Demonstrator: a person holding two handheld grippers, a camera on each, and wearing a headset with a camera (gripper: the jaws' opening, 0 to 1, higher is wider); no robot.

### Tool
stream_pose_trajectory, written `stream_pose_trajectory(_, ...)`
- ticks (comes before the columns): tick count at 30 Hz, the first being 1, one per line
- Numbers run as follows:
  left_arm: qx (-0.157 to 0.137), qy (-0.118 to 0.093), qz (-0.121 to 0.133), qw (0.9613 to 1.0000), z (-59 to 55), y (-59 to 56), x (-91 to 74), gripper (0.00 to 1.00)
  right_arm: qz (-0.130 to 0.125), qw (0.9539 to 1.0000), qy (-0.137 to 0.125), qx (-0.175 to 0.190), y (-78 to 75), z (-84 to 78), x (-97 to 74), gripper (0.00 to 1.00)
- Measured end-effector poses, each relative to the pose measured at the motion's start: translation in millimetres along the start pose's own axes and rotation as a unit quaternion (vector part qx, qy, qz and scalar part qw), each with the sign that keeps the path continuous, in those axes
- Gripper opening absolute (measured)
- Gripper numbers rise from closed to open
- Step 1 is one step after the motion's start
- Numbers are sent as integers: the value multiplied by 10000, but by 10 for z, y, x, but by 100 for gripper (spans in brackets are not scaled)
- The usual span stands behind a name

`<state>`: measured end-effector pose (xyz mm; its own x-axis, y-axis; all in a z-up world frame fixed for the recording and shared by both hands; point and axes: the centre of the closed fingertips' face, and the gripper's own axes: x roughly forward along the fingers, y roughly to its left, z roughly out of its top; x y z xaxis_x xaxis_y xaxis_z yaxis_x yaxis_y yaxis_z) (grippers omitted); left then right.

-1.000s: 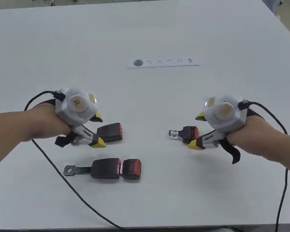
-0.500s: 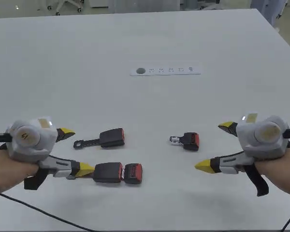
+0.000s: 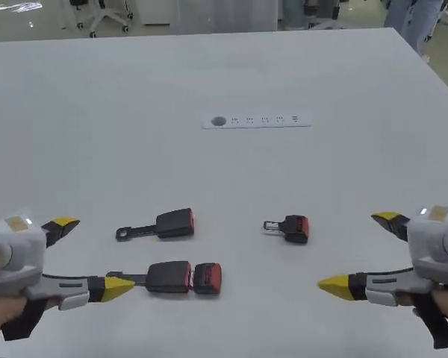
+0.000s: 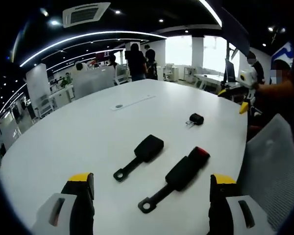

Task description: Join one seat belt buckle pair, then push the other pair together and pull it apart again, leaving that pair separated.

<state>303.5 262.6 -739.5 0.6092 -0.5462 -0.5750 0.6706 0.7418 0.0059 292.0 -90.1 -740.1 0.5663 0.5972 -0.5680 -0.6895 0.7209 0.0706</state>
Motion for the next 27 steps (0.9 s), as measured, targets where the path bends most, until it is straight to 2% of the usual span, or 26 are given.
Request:
stream_pose_trajectory(5, -89, -12, -57, 9999, -61, -70, 3, 100, -88, 9997, -120, 210, 38, -10, -23, 100)
stream_pose_trajectory(8, -158, -70, -74, 9998, -88, -93, -28, 100, 29, 9982, -231, 552, 88, -37, 12, 100)
stream_pose_trajectory(9, -195, -86, -66, 9998, -101, -87, -41, 100, 67, 9978, -175, 629, 97, -72, 17, 100)
stream_pose_trajectory(12, -356, -161, -14, 9992, -146, -45, -111, 100, -37, 9983, -118, 568, 51, -105, 2, 100)
stream_pose_trajectory(16, -406, -185, 77, 9990, -187, -16, -180, 100, -22, 9981, -172, 591, 29, -93, -36, 100)
stream_pose_trajectory(20, -504, -219, 121, 9984, -226, -29, -212, 100, 1, 9974, -194, 696, 60, -85, -15, 100)
stream_pose_trajectory(27, -637, -211, 183, 9976, -292, -63, -251, 100, 21, 9978, -173, 642, 124, -93, -10, 100)
